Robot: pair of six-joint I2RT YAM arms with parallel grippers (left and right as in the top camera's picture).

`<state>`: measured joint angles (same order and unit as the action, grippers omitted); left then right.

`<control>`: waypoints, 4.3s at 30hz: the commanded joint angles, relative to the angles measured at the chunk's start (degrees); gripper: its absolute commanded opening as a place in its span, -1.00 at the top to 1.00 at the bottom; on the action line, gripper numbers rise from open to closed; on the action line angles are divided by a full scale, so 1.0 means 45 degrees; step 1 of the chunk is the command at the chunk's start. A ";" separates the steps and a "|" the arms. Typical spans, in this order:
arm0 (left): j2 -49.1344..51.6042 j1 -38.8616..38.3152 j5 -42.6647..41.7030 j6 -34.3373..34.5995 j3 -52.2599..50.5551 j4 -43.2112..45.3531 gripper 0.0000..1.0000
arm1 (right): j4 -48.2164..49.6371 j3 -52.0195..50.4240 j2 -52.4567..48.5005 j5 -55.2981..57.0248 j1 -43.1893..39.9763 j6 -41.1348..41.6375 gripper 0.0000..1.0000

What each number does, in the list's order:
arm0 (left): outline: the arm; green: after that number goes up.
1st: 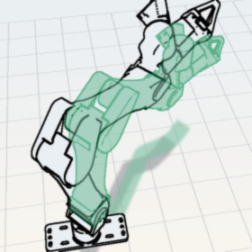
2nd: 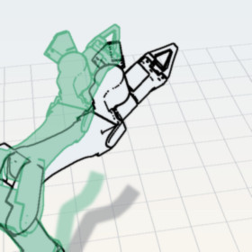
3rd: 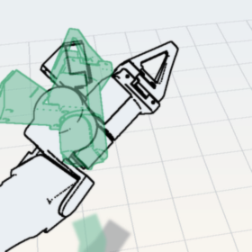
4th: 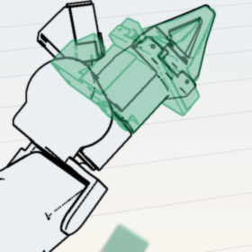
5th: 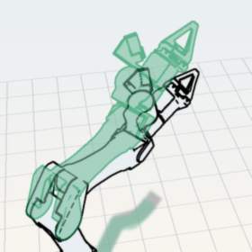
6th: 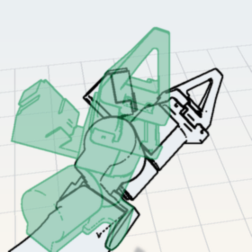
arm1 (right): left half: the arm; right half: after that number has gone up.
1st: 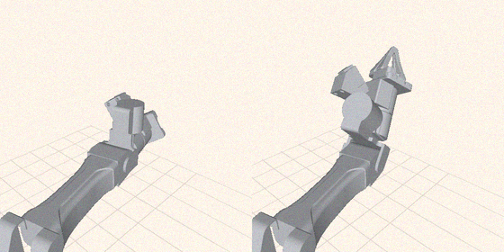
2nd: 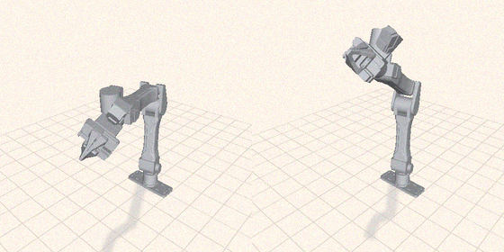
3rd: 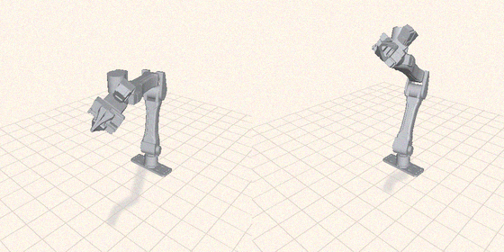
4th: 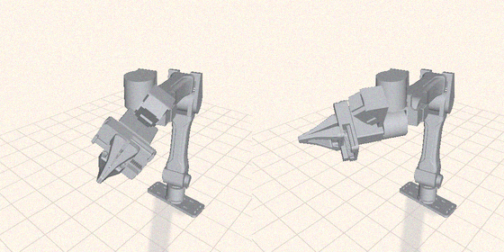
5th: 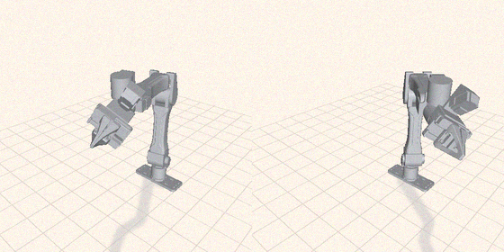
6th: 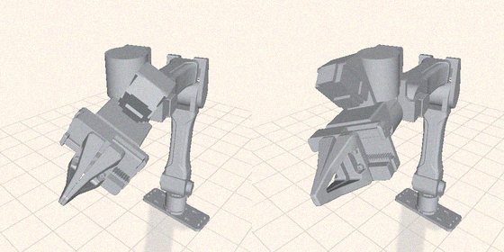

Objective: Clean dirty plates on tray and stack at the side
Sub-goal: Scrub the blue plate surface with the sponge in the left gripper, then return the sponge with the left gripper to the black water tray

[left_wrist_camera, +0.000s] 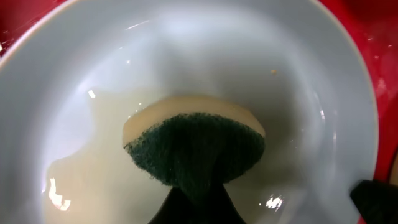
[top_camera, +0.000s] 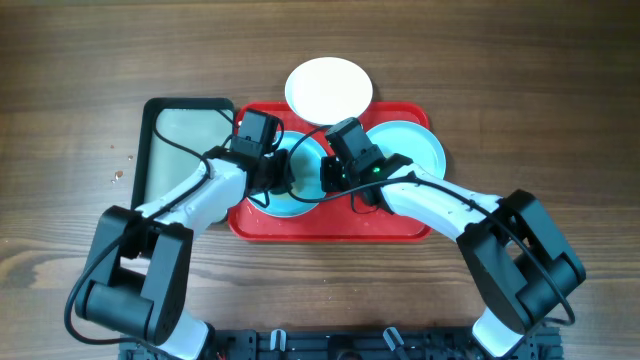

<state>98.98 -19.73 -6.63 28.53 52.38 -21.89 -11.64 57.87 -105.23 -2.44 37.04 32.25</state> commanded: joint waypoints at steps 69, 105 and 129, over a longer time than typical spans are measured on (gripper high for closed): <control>-0.1787 -0.0160 0.2832 -0.0306 -0.0214 -0.1491 0.92 | 0.0097 0.0029 -0.0287 -0.0131 0.0029 -0.0141 0.91; 0.0510 -0.0087 -0.2127 -0.0267 -0.0238 -0.0369 0.92 | 0.0102 0.0029 -0.0287 -0.0131 0.0029 -0.0165 0.91; -0.5042 0.5377 0.0457 -0.1350 -0.0141 -0.3011 0.92 | -0.0102 0.0029 -0.0287 -0.0136 0.0029 -0.0151 0.39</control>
<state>76.77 -0.73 -6.42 23.16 51.79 -33.98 -11.97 57.87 -105.23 -2.55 36.99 31.64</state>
